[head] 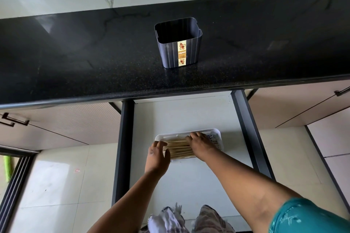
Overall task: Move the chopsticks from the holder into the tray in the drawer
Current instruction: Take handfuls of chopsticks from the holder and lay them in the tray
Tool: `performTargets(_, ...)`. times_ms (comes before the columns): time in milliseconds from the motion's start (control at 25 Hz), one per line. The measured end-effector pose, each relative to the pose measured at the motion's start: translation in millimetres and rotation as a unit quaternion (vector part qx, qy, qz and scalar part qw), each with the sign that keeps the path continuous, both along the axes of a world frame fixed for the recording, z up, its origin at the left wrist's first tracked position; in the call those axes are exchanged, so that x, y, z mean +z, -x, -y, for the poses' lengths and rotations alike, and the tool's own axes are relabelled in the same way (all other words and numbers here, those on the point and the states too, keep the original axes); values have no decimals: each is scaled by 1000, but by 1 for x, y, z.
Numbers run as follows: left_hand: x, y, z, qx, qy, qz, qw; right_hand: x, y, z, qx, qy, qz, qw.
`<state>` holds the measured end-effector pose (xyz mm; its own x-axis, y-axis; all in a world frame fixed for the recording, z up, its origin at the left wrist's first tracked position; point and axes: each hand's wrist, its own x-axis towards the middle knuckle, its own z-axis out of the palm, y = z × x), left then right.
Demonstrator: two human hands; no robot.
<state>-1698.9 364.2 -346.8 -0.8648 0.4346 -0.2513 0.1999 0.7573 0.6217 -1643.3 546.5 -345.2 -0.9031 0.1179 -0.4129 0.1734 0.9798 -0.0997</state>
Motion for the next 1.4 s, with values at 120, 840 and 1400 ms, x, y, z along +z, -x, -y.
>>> performTargets(120,1,1,-1,84,17,-44,995,3,-9,-5,9,21,-42,999)
performTargets(840,-12,24,-8,223,-44,181,957,-3,-53,-24,-252,-17,-211,944)
performTargets(1400,-8,22,-2,200,8,194,960,-14,-50,-36,-547,165,-8,820)
